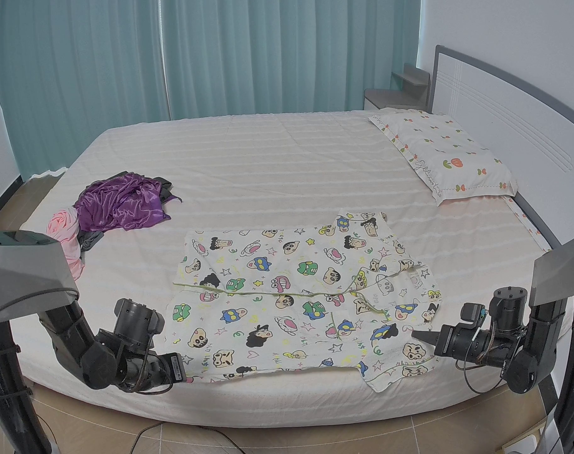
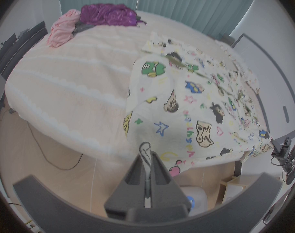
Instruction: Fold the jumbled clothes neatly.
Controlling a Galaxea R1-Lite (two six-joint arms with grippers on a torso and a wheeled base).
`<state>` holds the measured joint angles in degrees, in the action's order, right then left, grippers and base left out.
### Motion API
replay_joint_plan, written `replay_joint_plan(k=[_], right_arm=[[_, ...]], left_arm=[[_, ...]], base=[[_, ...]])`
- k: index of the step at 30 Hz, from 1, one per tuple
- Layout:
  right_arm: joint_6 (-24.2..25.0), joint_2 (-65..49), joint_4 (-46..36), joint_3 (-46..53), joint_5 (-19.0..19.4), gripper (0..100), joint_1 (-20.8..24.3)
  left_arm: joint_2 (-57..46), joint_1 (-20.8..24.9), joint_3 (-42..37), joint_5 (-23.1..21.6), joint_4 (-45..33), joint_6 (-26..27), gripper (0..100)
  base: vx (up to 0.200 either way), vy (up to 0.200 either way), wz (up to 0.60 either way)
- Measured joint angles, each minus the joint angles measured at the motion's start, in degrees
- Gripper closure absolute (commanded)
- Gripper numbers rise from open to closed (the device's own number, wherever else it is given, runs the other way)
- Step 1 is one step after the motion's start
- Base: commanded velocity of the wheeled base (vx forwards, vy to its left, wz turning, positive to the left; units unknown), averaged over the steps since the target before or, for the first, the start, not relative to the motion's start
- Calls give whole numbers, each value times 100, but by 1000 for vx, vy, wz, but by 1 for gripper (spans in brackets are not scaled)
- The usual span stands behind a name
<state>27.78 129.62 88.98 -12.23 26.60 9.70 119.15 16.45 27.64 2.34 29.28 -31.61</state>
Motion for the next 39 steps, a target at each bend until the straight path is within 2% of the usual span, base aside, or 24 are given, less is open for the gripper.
replay_joint_plan(k=[2,15,28,39], right_arm=[[0,-7,-2,18,-2,100,0],[10,-107,0,55,22,100,-80],[44,-263,-16,-199,121,100,-128],[66,-451,-1458,-1139,74,100,-279]], left_arm=[[-85,9,345,-60,-517,-52,100],[-57,-27,2175,-177,-2247,-413,100],[709,-184,3766,-202,-3084,-752,100],[979,-335,4500,-224,-3188,-1136,100]], base=[[0,0,0],[0,0,0],[0,0,0],[0,0,0]])
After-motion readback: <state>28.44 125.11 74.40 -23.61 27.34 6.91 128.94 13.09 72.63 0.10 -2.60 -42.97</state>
